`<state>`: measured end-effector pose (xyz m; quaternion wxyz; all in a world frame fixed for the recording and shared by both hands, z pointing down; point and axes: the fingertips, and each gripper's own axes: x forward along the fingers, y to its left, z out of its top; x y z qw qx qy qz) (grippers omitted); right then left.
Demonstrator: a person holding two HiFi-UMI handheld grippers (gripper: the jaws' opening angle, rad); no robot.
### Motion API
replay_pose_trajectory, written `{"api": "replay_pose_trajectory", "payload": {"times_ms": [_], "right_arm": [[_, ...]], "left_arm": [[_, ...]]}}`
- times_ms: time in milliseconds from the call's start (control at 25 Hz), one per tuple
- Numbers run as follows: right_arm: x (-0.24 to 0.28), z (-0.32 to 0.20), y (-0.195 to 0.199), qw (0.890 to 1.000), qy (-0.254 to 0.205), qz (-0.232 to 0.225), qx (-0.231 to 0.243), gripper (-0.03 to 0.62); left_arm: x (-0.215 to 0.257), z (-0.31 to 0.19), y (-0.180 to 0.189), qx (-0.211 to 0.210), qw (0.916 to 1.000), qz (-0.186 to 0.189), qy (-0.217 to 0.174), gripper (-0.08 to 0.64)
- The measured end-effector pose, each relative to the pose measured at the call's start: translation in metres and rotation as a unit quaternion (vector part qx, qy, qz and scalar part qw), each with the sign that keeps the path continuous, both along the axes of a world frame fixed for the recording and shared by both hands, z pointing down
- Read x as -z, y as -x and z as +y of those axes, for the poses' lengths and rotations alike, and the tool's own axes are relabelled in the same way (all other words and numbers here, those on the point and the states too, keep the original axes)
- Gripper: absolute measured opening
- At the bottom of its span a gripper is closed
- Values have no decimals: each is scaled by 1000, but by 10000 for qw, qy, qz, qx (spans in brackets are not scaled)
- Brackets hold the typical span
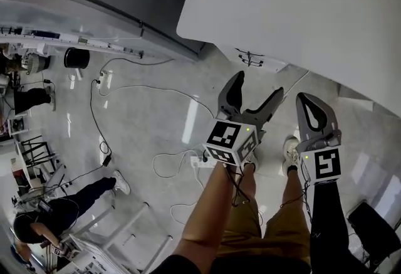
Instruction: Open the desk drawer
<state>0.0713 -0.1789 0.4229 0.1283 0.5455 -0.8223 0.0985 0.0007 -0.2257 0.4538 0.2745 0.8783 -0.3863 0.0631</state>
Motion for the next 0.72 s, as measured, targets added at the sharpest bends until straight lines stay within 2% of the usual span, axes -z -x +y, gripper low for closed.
{"api": "replay_pose_trajectory", "payload": {"times_ms": [200, 480, 520, 600, 720], "right_arm": [[-21, -9, 14, 9996, 15, -82, -287, 0], [-52, 4, 23, 9988, 187, 316, -315, 0], [-50, 2, 26, 9989, 135, 253, -373, 0], [-45, -3, 30, 9986, 14, 63, -521, 0], [-50, 0, 29, 9985, 30, 31, -552, 0]], "left_arm": [[-30, -10, 16, -23, 9996, 210, 171, 445], [-66, -20, 47, 228, 9897, 1092, 899, 431], [-70, -22, 51, 273, 9882, 1161, 959, 406], [-77, -25, 60, 442, 9849, 1290, 1069, 279], [-84, -31, 66, 702, 9718, 1798, 1356, 264]]}}
